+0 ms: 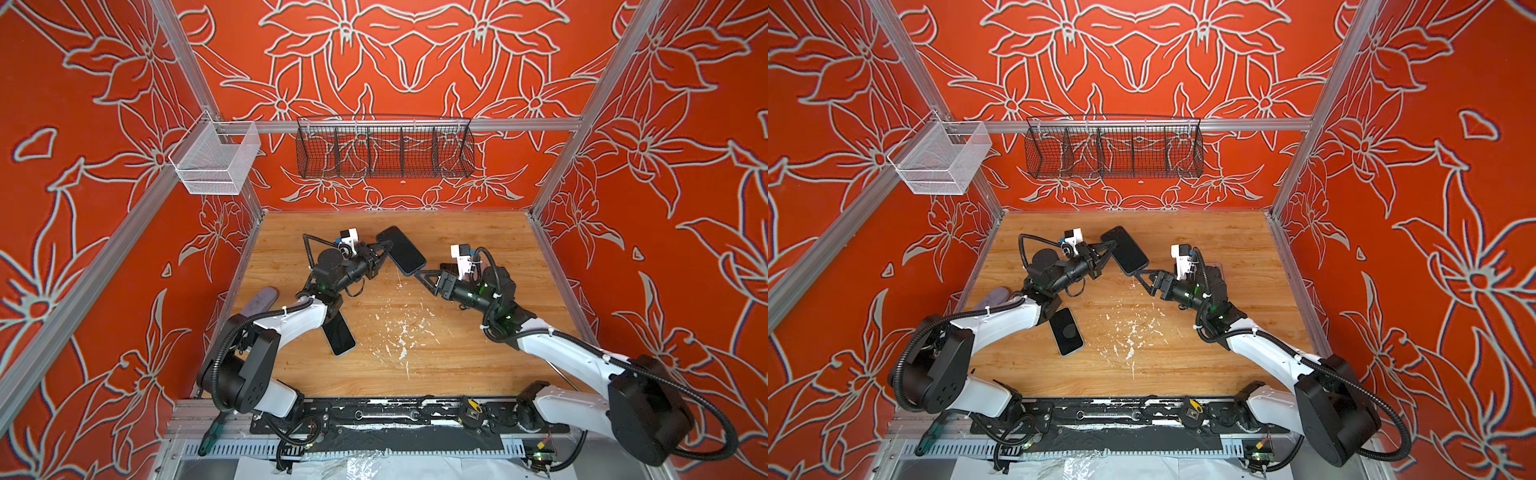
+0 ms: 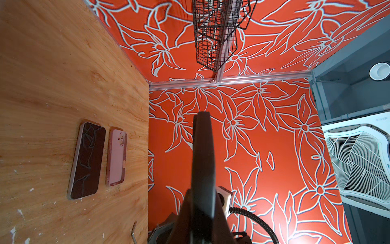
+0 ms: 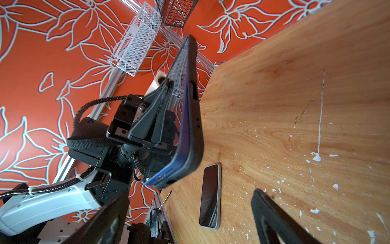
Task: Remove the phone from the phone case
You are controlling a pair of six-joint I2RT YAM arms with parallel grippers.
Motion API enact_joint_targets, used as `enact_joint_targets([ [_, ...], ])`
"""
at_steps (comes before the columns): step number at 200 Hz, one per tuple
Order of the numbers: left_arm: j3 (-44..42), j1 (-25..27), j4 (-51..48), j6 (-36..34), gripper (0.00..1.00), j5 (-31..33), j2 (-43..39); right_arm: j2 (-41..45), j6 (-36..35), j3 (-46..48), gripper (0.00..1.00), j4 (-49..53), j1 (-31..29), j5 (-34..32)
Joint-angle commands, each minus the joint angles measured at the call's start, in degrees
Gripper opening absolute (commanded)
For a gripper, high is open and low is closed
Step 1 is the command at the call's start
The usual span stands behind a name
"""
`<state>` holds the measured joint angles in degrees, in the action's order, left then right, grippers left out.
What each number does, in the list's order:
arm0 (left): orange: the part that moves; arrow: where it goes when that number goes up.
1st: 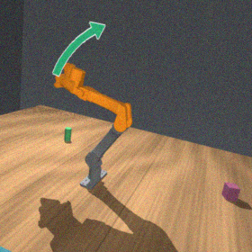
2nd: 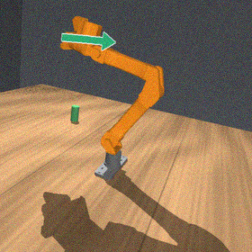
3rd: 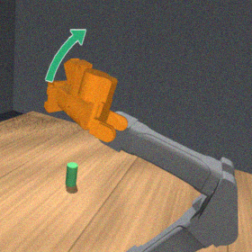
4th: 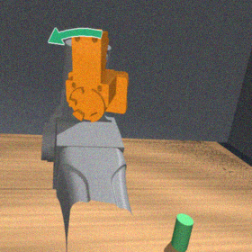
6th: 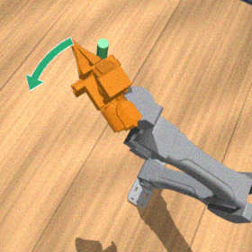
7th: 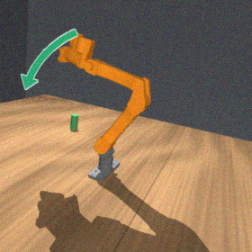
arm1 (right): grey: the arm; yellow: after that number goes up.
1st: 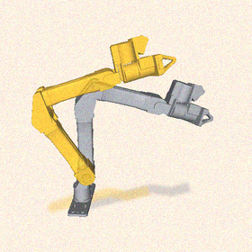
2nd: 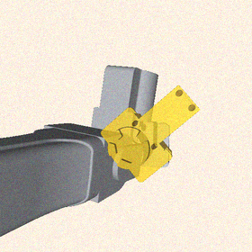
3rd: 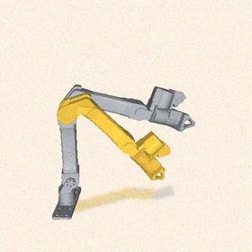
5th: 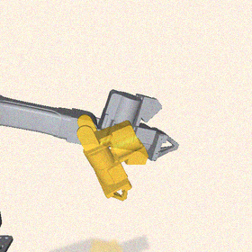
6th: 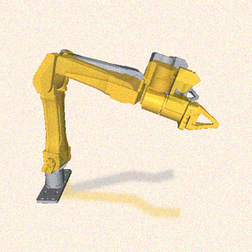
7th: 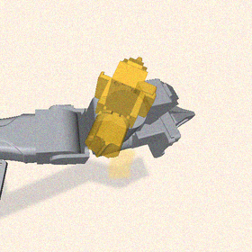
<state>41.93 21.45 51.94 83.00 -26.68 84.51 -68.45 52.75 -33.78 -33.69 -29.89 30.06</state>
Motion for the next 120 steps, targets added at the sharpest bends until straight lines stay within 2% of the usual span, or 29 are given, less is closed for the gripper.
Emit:
enact_joint_targets([
  [1, 2.3, 0.5, 5.7, 1.3, 0.0, -0.7, -0.3, -1.3, 0.4, -1.9, 0.93, -2.5, 0.5, 1.8],
  [120, 4.2, 0.6, 6.3, 2.2, 0.0, -1.6, 0.1, -2.8, 0.3, -0.7, 0.93, -3.8, 1.7, 1.6],
])
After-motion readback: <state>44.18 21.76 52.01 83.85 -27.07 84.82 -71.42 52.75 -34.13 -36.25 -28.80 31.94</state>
